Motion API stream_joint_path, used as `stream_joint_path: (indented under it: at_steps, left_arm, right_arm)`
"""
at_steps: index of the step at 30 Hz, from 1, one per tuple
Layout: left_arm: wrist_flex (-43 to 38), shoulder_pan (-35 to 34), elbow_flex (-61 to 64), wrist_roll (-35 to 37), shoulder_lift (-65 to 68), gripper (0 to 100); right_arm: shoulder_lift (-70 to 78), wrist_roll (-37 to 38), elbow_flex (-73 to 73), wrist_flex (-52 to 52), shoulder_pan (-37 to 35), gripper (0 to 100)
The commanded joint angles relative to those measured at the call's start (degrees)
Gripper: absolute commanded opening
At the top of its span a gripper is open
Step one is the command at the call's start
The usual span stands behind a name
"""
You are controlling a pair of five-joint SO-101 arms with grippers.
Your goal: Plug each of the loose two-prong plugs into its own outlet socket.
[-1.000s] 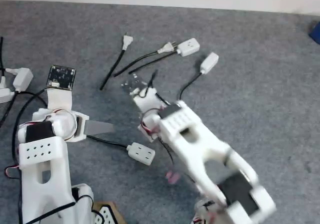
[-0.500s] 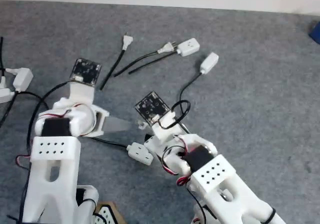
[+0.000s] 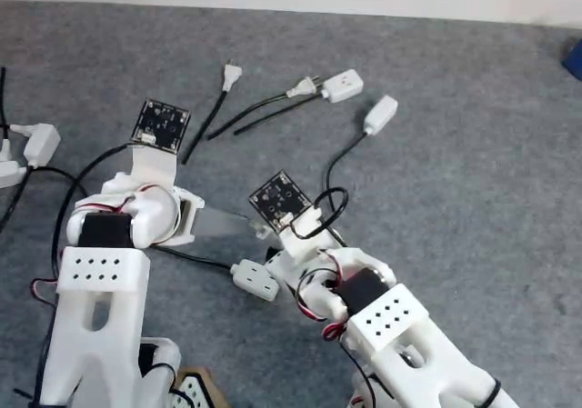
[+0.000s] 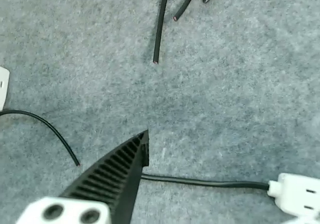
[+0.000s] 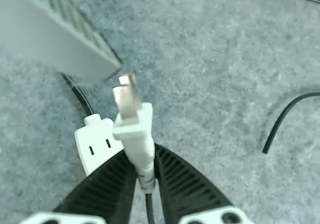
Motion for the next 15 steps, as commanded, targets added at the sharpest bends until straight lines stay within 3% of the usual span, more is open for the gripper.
stream_joint_path:
  at_steps: [1, 11, 15]
  left_arm:
    - [1.67, 2.51, -2.68, 0.35, -0.48, 55]
    - [8.35, 6.29, -9.19, 0.97, -0.48, 55]
    - [8.26, 6.29, -9.19, 1.85, -0.22, 55]
  right_arm:
    - [-1.36, -0.09, -0.66, -1.19, 1.01, 0.6]
    - [16.4, -0.18, -6.64, -4.62, 3.82, 0.6]
    - [16.92, -0.35, -7.69, -4.62, 4.0, 0.6]
